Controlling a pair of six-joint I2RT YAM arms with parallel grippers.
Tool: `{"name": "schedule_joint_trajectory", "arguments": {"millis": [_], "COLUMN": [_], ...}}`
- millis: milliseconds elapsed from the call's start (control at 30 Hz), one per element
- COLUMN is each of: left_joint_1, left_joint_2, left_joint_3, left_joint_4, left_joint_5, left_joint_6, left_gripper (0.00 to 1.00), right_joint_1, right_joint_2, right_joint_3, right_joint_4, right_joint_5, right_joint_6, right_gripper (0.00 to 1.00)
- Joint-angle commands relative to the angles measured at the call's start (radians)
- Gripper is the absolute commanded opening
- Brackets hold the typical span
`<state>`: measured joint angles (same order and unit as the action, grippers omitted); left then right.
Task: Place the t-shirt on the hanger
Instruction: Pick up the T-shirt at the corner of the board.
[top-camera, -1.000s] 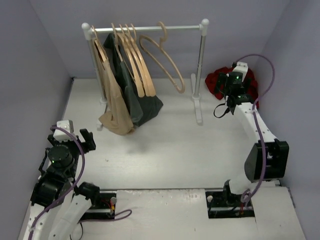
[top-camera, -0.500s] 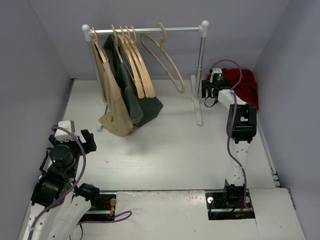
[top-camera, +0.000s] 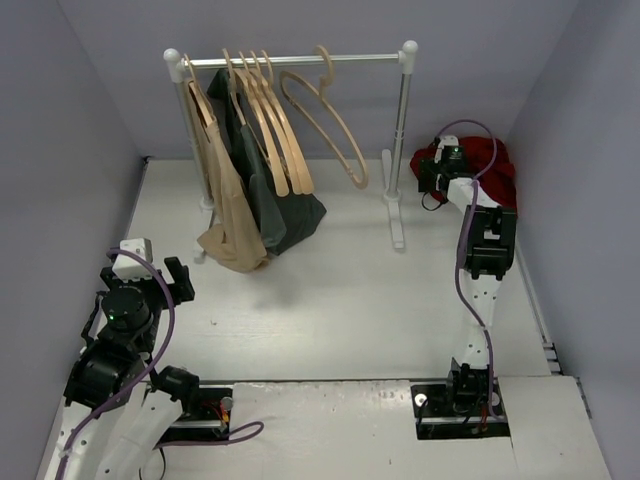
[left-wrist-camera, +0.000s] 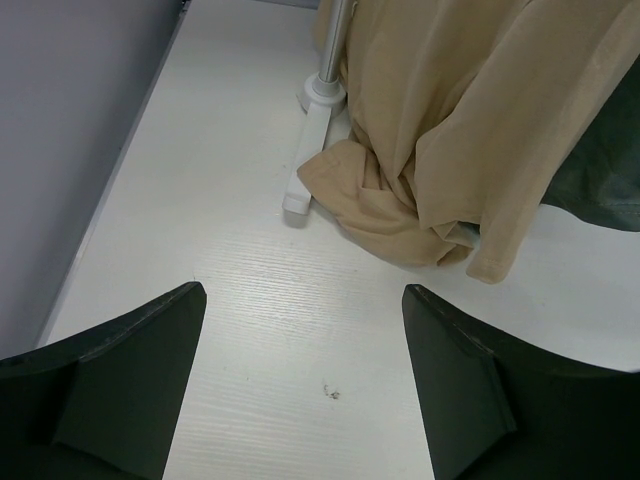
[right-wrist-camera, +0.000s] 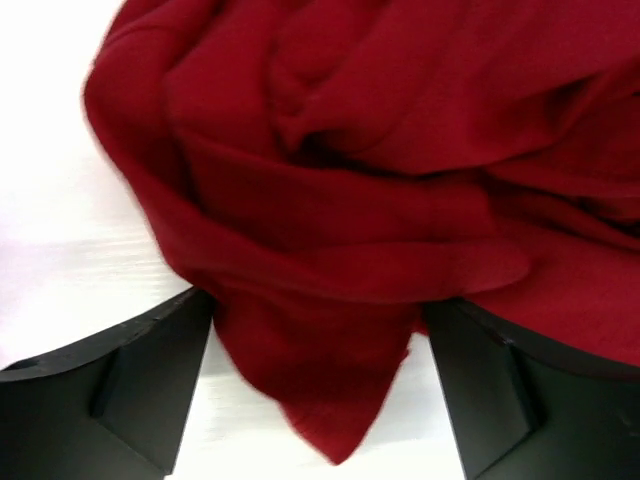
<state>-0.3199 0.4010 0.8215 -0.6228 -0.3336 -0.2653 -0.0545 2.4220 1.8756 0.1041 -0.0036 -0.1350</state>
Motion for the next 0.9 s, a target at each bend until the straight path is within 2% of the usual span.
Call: {"name": "schedule_joint_trajectory", "arguments": {"millis": [0,100,167,200,233,267,400,567,667,800,867], "left_joint_1": [-0.004,-0.004,-0.004,-0.004,-0.004,-0.005,-0.004,-0.004,-0.004,-0.004,-0.004], "left_joint_2": [0.032,0.03,0.028,0.026,0.024,0.021,0.01,-0.013,-0.025,-0.044,-0.051], "left_joint_3": [0.004,0.004,0.004,0.004,0.004,0.004,0.002,0.002,0.004,0.004,0.007], "left_joint_4": [0.07,0.069,0.071,0.07,0.069,0.069,0.067,0.067,0.067,0.067,0.069], "left_joint_5": [0.005,0.005,0.005,0.005,0.005,0.004,0.006,0.004,0.001,-0.001,0.002], "left_joint_6": [0.005,0.005,0.005,0.005,0.005,0.005,0.005,0.005,0.005,0.006,0.005], "left_gripper": [0.75,0.75,0.75,0.75,0.75,0.75,0.75,0.75,0.75,0.75,0.75], "right_joint_1": [-0.019,-0.022,-0.022,-0.022,-0.022,-0.022,-0.022,-0.018,-0.012,0.022,0.039], "right_joint_2": [-0.001,-0.003,-0.01,-0.017,-0.03,-0.044,-0.172,-0.433,-0.677,-0.915,-1.043], "right_joint_3": [0.053,0.049,0.034,0.026,0.013,0.003,-0.03,-0.059,-0.096,-0.167,-0.212], "right_joint_4": [0.025,0.023,0.021,0.02,0.019,0.02,0.022,0.022,0.022,0.015,0.005], "right_joint_5": [-0.056,-0.09,-0.115,-0.122,-0.126,-0.128,-0.103,-0.009,-0.003,-0.03,-0.087], "right_joint_6": [-0.002,-0.014,-0.017,-0.017,-0.018,-0.019,-0.019,-0.006,0.022,0.061,0.08], "right_gripper": [0.75,0.55,0.3,0.25,0.07,0.01,0.0,0.0,0.0,0.0,0.0]}}
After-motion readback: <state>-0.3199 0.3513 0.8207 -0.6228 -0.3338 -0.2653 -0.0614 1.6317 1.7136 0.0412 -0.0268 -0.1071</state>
